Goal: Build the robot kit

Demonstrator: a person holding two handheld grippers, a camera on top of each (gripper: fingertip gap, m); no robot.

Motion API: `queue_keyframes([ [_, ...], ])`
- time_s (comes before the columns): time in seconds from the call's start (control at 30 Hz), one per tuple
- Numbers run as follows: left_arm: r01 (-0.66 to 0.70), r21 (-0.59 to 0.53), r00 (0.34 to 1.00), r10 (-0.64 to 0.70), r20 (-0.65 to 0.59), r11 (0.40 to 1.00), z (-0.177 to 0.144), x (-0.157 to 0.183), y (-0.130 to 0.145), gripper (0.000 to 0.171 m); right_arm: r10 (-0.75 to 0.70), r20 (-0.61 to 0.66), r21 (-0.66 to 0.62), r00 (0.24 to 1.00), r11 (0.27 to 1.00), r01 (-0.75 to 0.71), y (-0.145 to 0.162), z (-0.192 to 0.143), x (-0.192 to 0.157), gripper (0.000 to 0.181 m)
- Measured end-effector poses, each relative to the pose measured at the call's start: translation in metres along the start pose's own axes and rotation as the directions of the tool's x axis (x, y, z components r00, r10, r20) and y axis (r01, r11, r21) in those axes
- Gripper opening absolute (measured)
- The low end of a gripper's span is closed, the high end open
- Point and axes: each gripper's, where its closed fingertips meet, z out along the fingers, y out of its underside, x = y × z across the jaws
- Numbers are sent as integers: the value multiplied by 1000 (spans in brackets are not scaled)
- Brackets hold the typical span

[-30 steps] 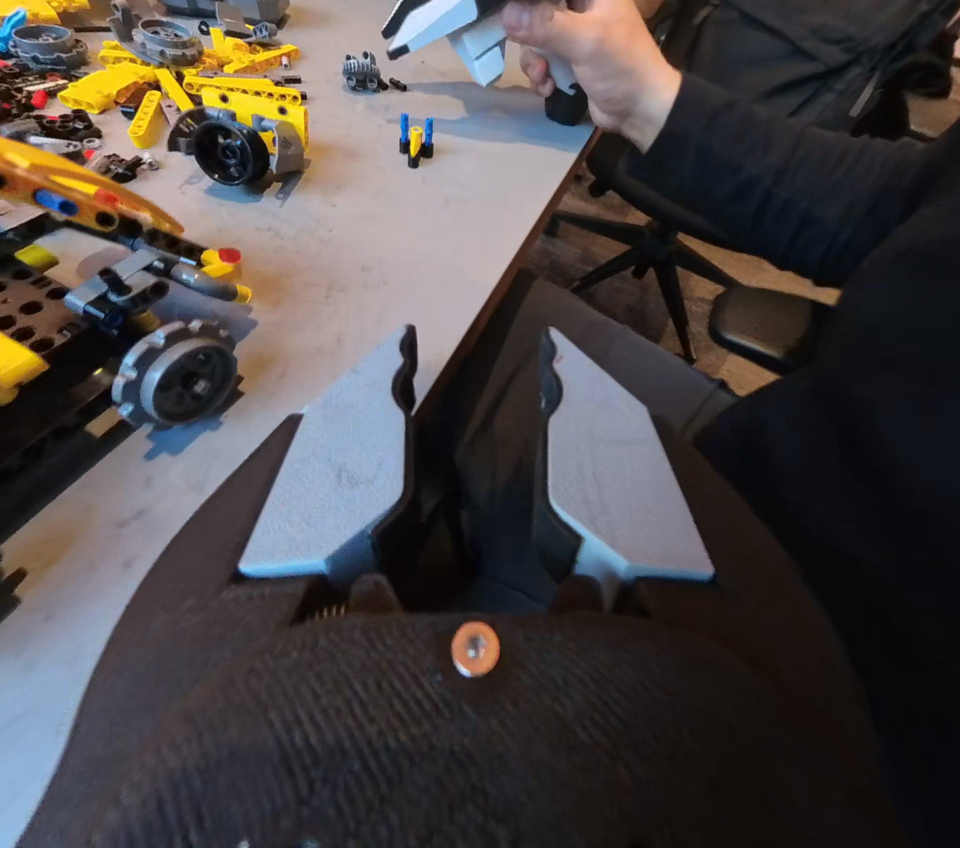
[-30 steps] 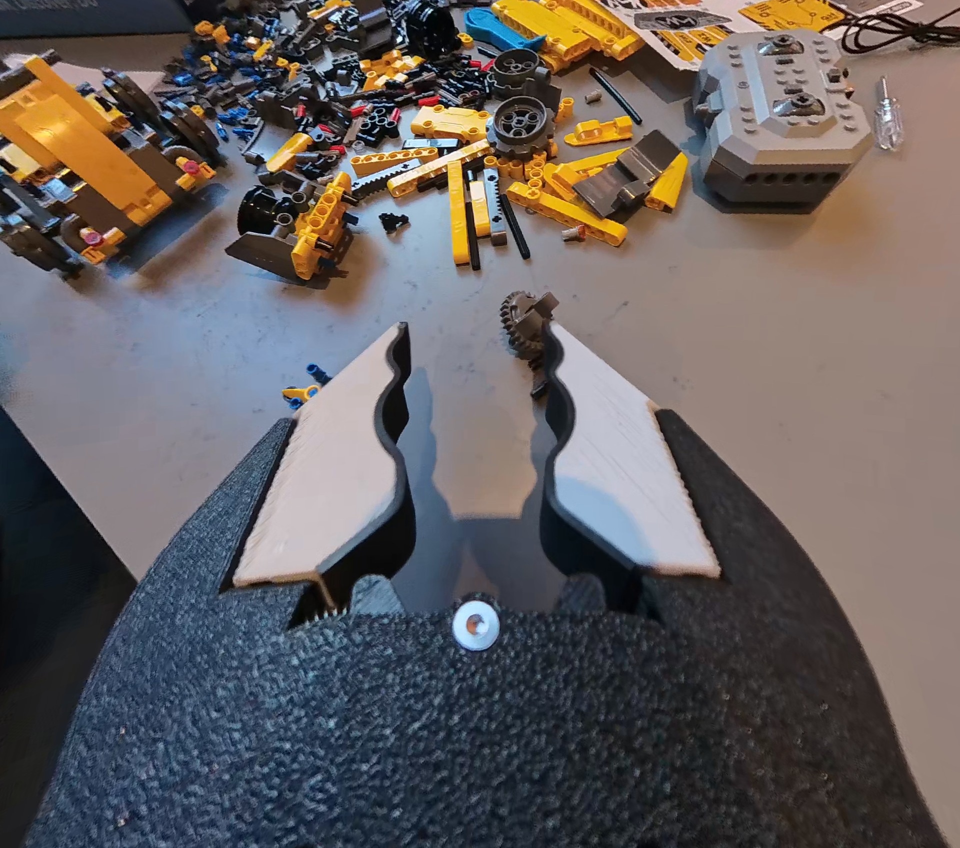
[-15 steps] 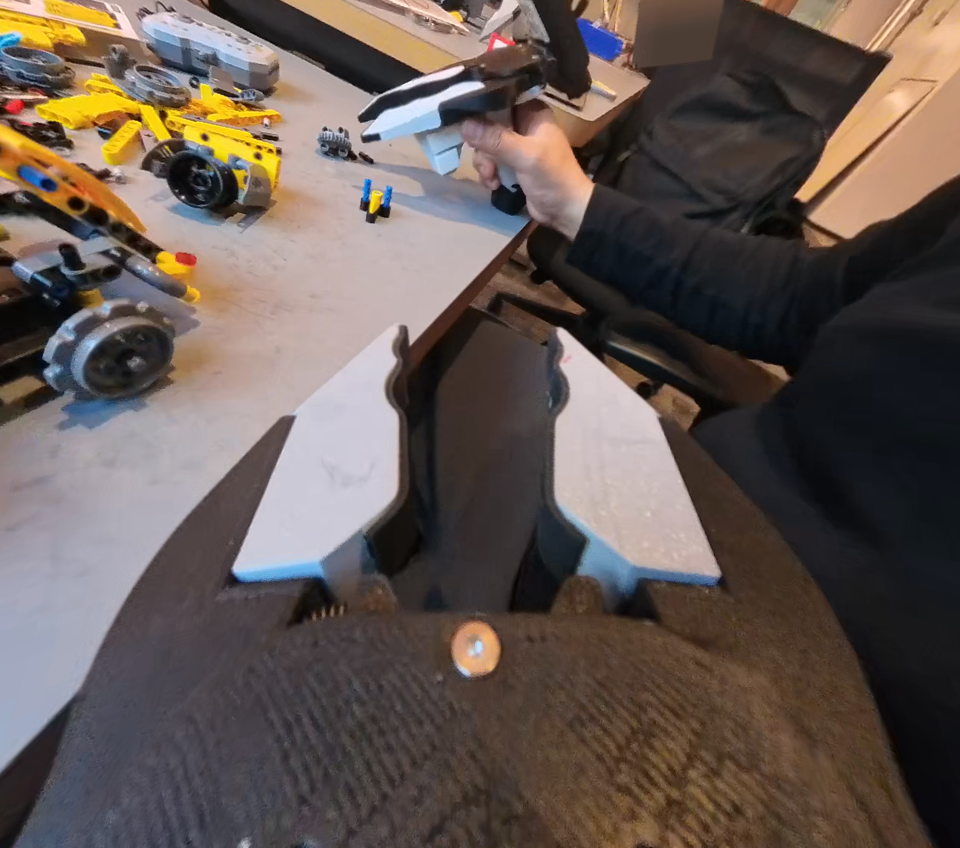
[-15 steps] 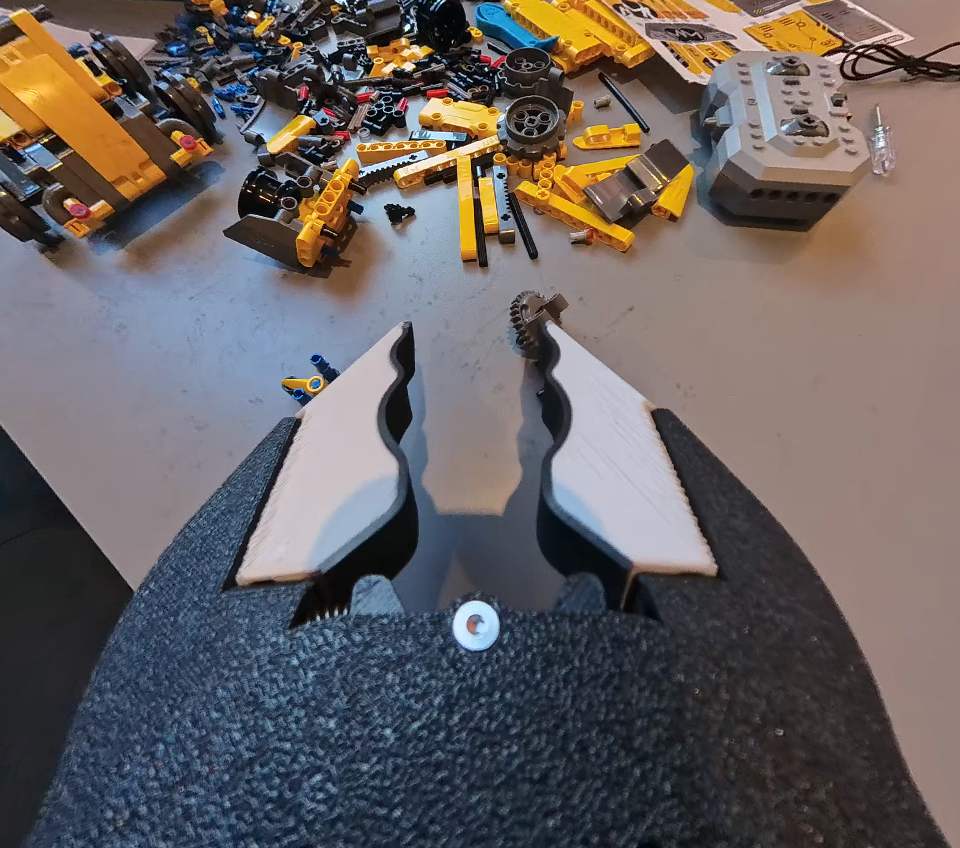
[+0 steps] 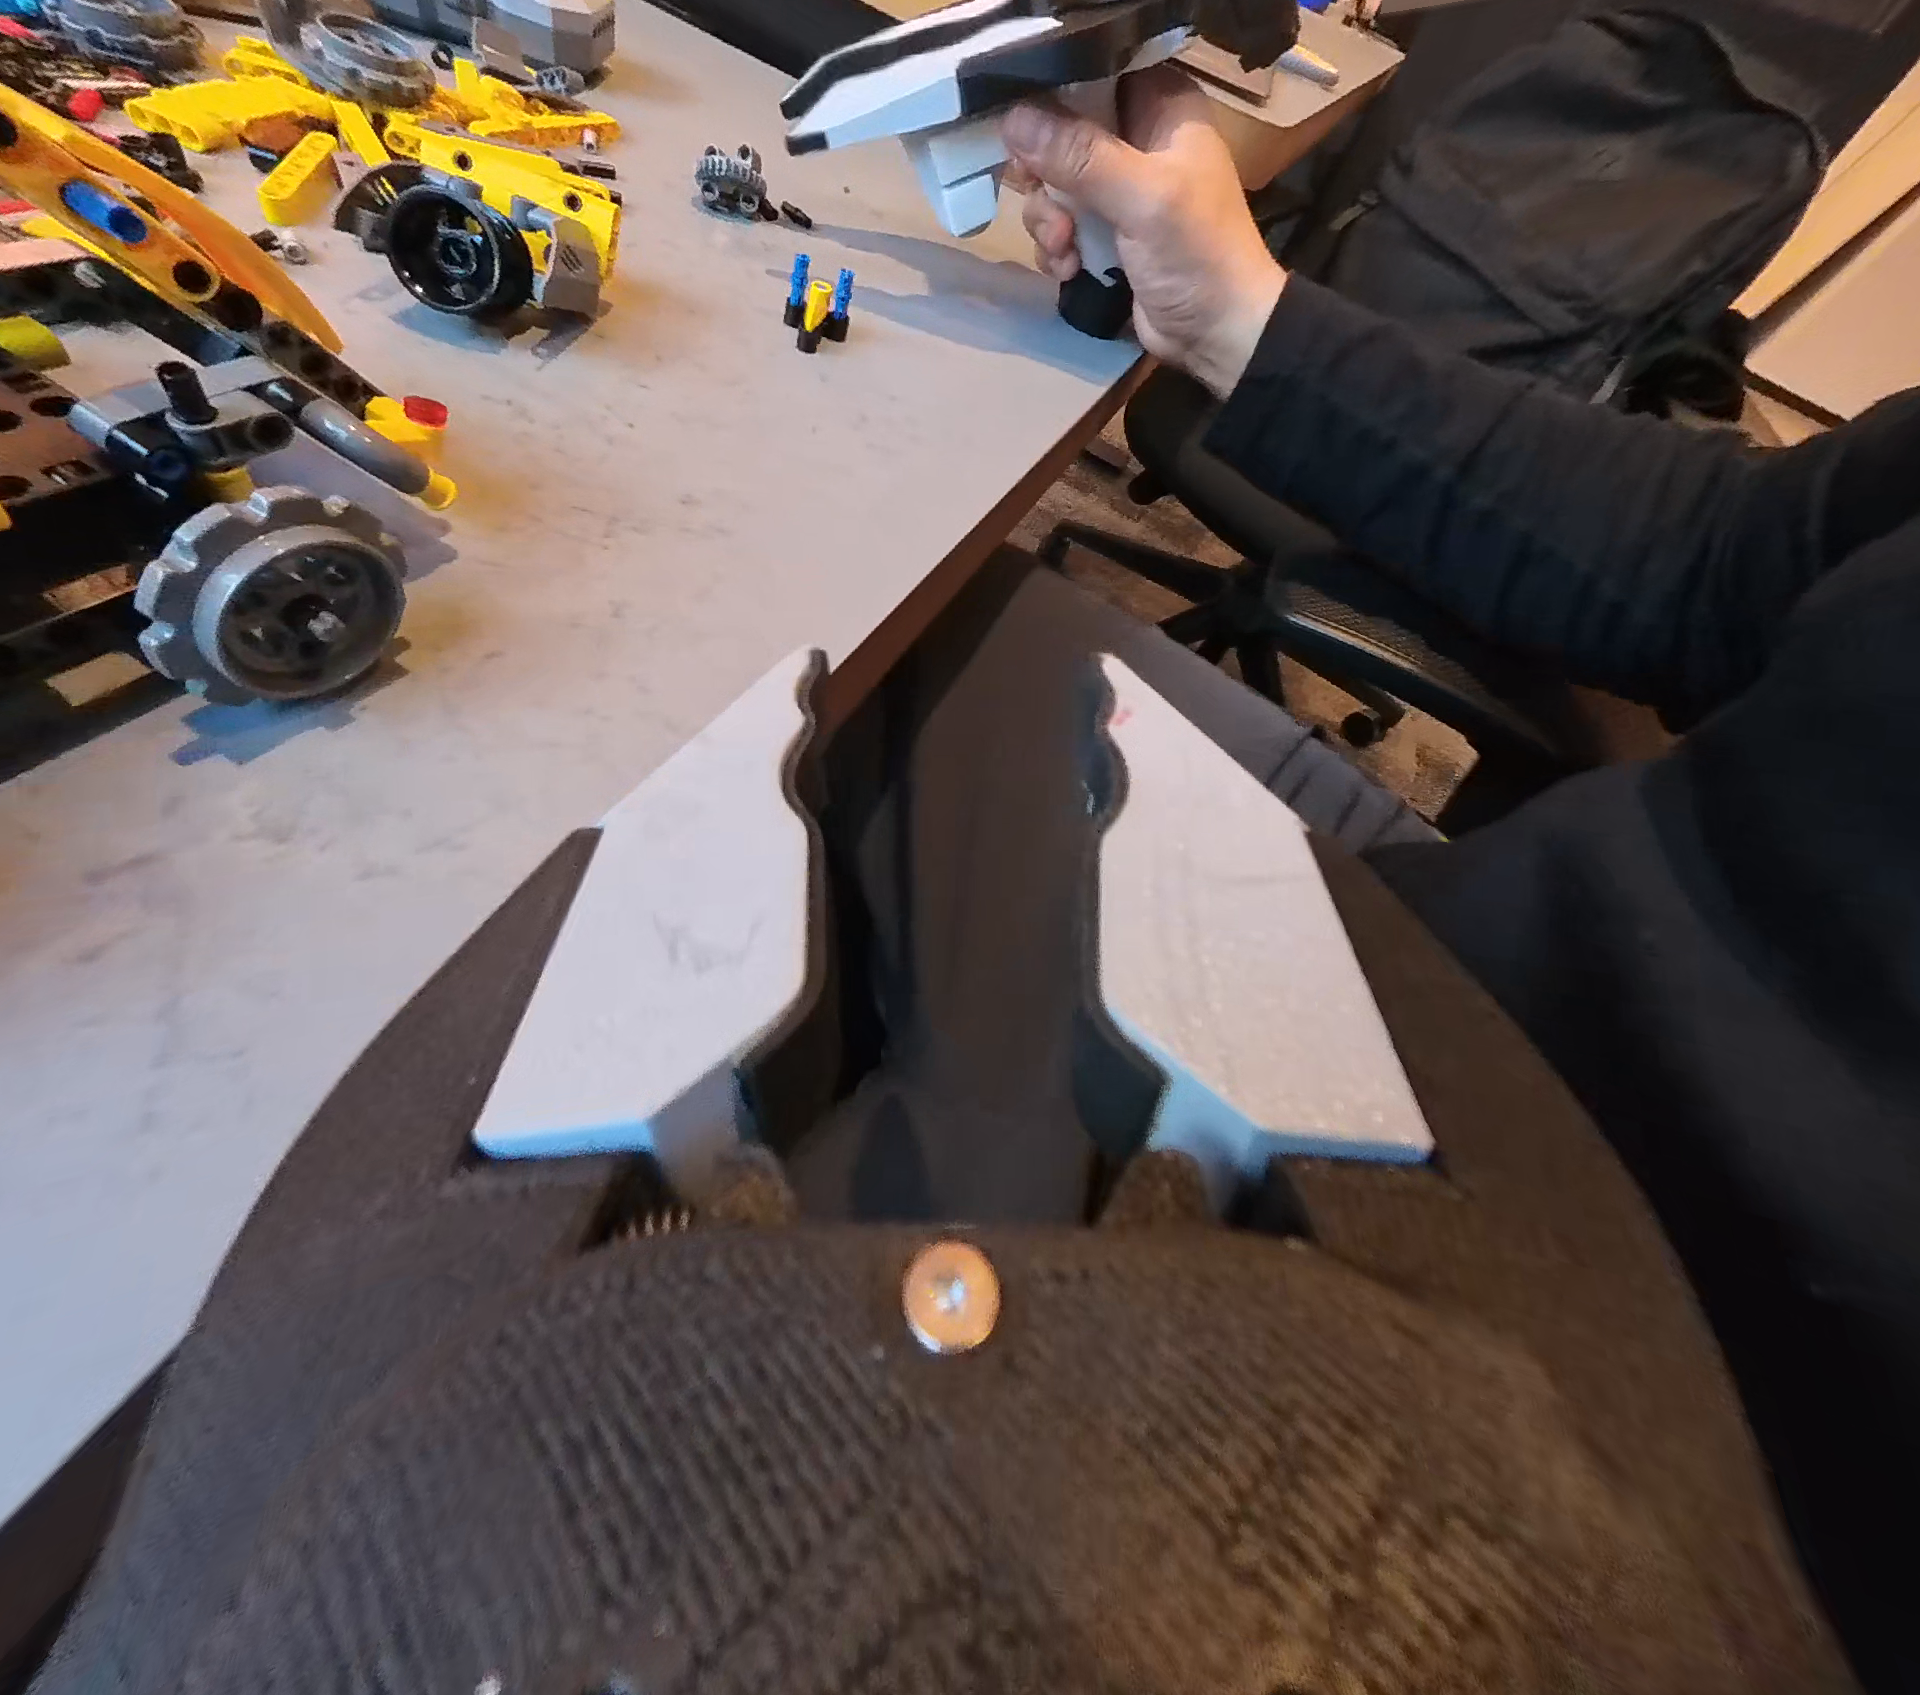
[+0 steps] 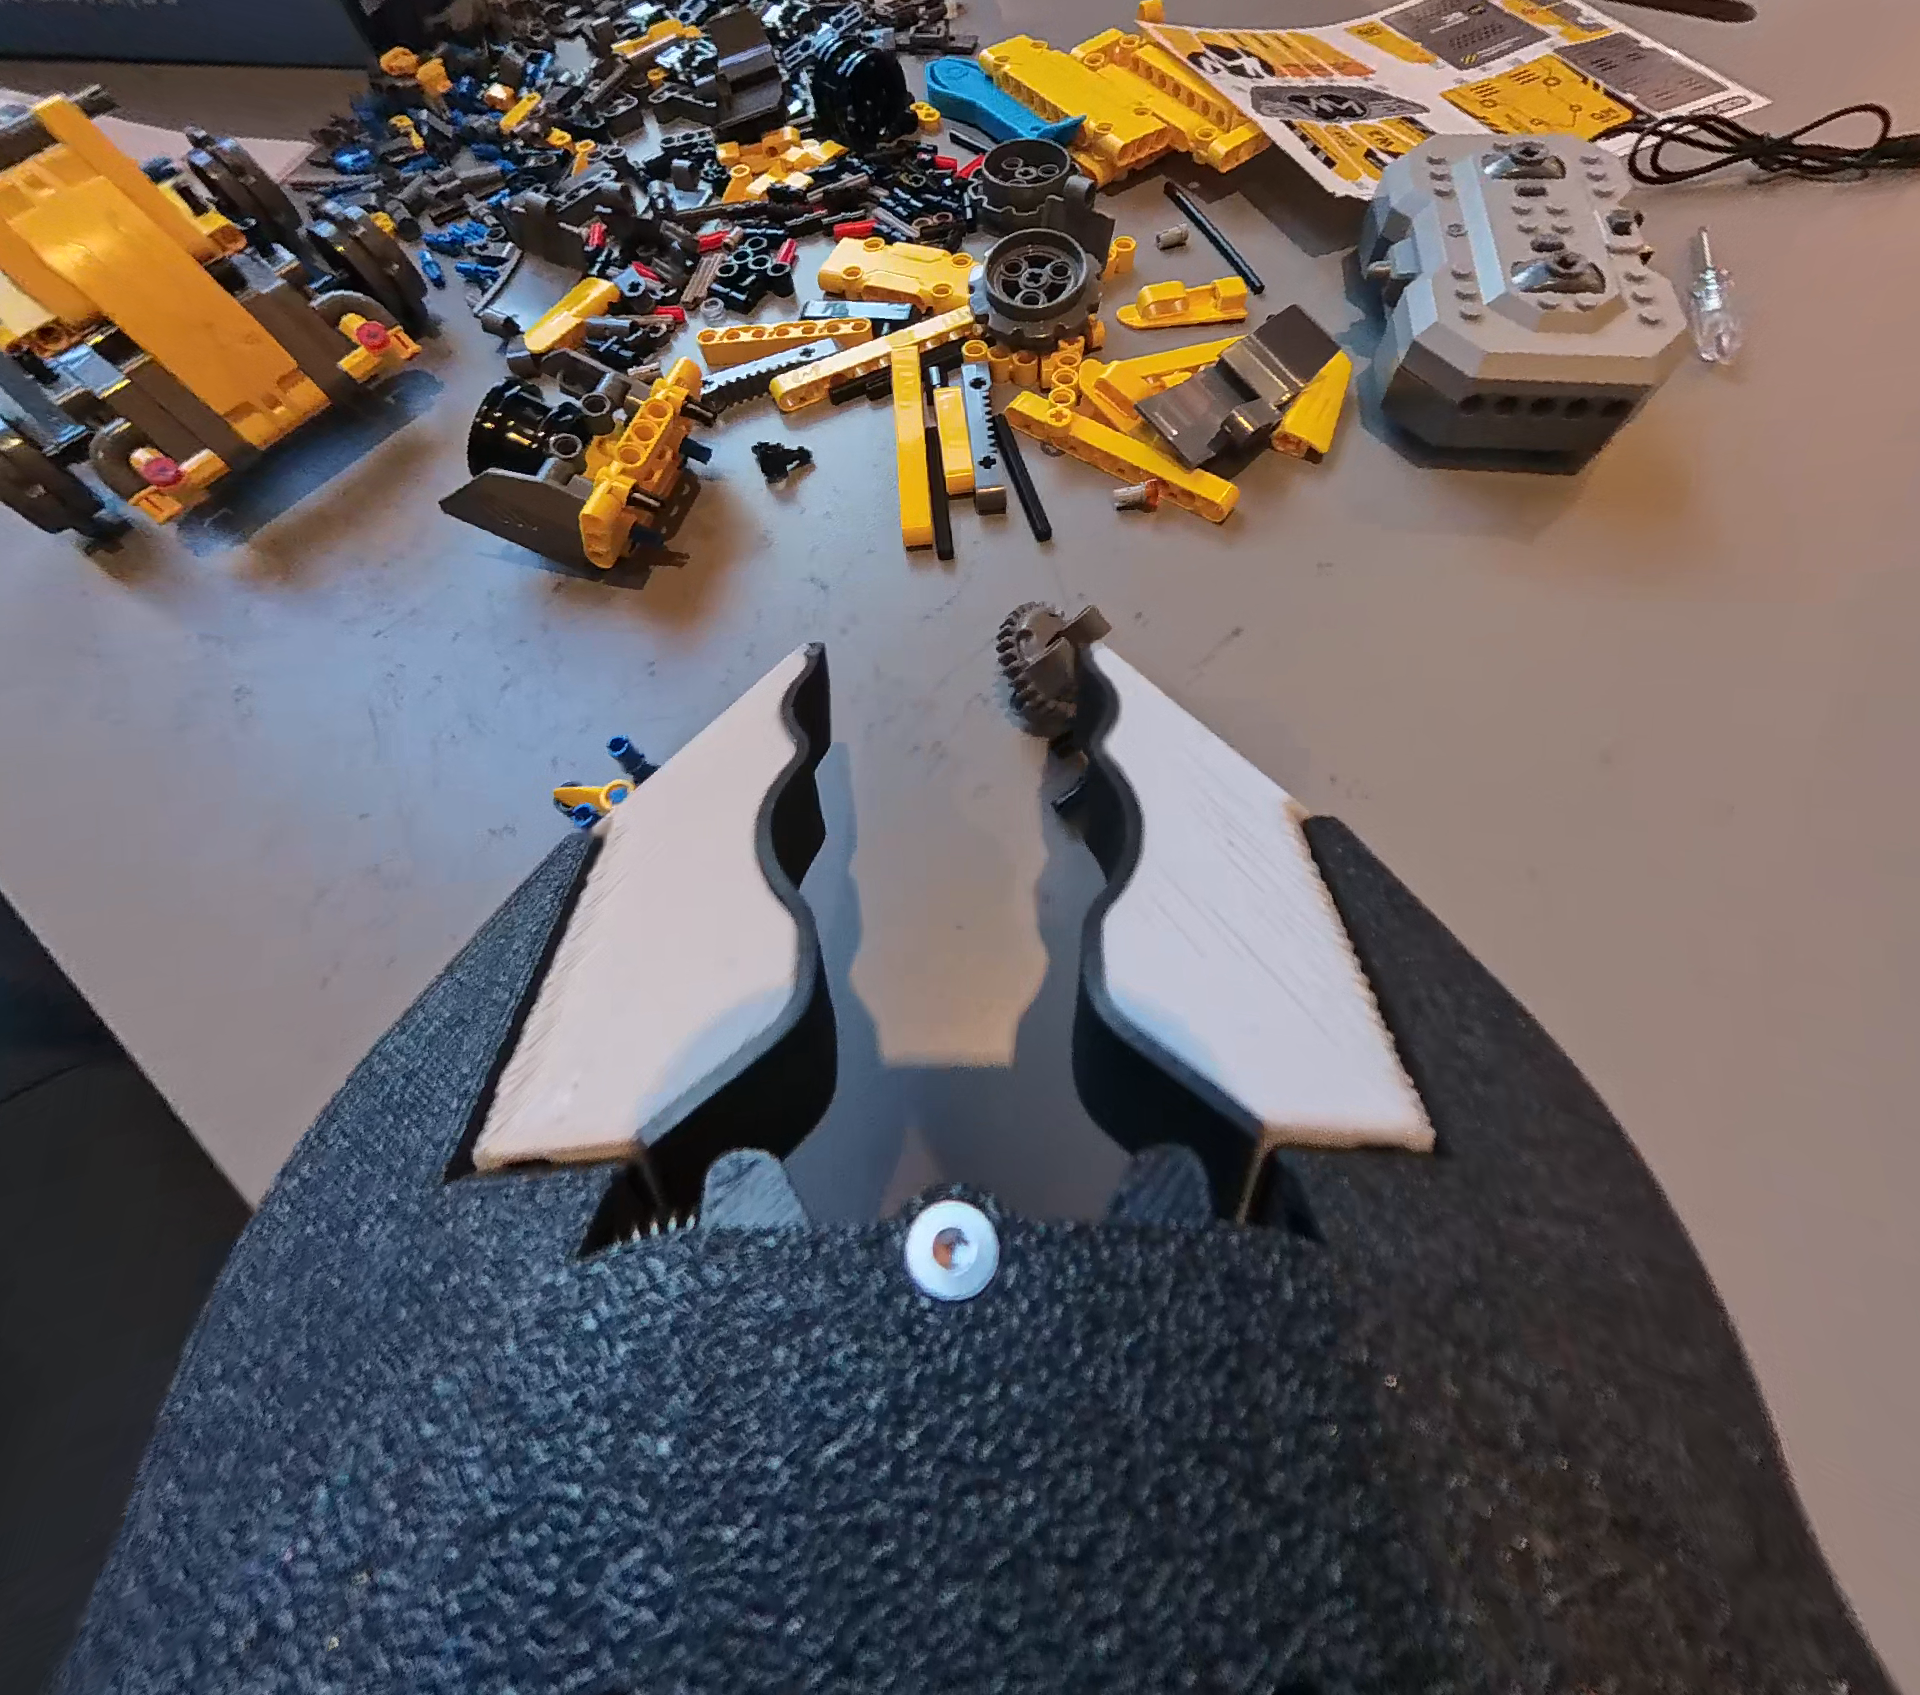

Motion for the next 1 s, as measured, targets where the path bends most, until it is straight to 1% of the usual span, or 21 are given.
queue_keyframes([
  [0.1, -23, 0, 1000, 23, -9, 1000, 2, 0, -2, 45, 36, -62, 2, 997, 999, -36, -1, 2, 14, 48],
  [0.17, -32, 0, 999, 32, -28, 999, 6, 0, -4, 43, 51, -79, -6, 996, 999, -51, -1, 2, 21, 55],
  [0.27, -34, -11, 998, 34, -62, 999, 14, 0, -5, 43, 29, -73, -32, 997, 999, -31, 2, 5, 21, 55],
  [0.33, -27, -12, 996, 26, -87, 1000, 18, 2, -6, 43, -4, -66, -79, 998, 997, -2, 6, 11, 19, 54],
  [0.4, -20, -14, 994, 18, -107, 1000, 21, 4, -7, 43, -32, -83, -116, 996, 993, 22, 9, 16, 21, 50],
  [0.5, -29, -28, 993, 25, -116, 999, 25, 5, -6, 43, -41, -97, -140, 994, 990, 27, 10, 22, 24, 43],
  [0.67, -38, -38, 994, 33, -109, 999, 27, 4, -4, 43, -77, -82, -174, 994, 983, 62, 14, 26, 20, 19],
  [1.0, -12, -20, 997, 11, -70, 1000, 12, -4, -5, 42, -100, -37, -92, 994, 991, 96, 1, 24, 8, 18],
])
